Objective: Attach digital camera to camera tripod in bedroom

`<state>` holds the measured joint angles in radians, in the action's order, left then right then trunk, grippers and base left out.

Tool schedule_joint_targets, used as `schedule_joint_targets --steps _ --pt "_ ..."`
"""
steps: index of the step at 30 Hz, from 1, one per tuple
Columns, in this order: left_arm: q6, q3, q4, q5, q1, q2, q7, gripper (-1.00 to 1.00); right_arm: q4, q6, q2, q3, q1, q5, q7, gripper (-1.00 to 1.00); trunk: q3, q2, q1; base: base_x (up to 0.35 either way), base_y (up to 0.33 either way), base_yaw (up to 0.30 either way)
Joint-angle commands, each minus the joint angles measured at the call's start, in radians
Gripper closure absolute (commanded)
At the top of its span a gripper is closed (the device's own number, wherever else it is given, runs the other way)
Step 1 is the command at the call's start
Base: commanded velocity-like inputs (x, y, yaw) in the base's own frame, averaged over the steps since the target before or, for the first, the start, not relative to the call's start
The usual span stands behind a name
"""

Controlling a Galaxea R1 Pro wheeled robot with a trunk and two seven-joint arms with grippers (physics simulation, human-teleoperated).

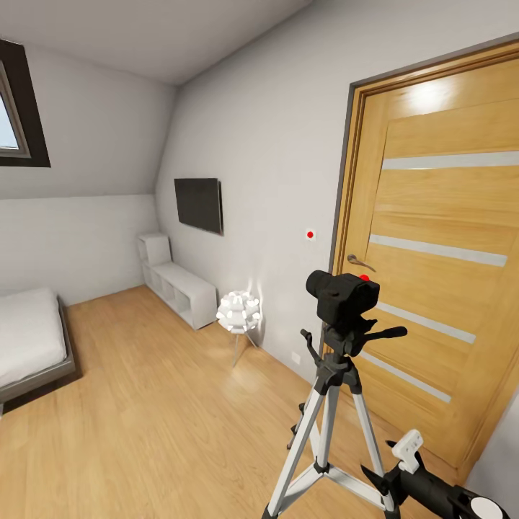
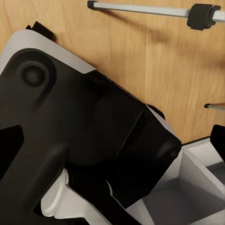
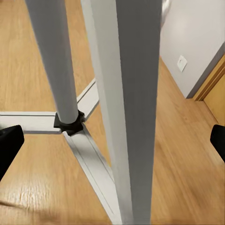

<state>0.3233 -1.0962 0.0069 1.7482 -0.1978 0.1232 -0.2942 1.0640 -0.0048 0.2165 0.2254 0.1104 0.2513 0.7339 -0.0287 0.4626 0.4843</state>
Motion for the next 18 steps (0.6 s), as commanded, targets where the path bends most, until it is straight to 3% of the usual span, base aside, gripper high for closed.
schedule_joint_targets --steps 1,18 --pt "0.005 -0.008 0.001 0.01 0.0 0.0 -0.003 -1.0 -0.001 0.0 0.005 0.003 0.0 0.009 0.005 -1.0 0.0 0.001 0.0 0.0 0.0 0.0" --pt "0.005 -0.008 0.001 0.01 0.0 0.0 -0.003 -1.0 -0.011 0.011 0.017 0.006 -0.005 0.012 0.005 -1.0 0.0 0.001 0.0 0.0 0.0 0.0"
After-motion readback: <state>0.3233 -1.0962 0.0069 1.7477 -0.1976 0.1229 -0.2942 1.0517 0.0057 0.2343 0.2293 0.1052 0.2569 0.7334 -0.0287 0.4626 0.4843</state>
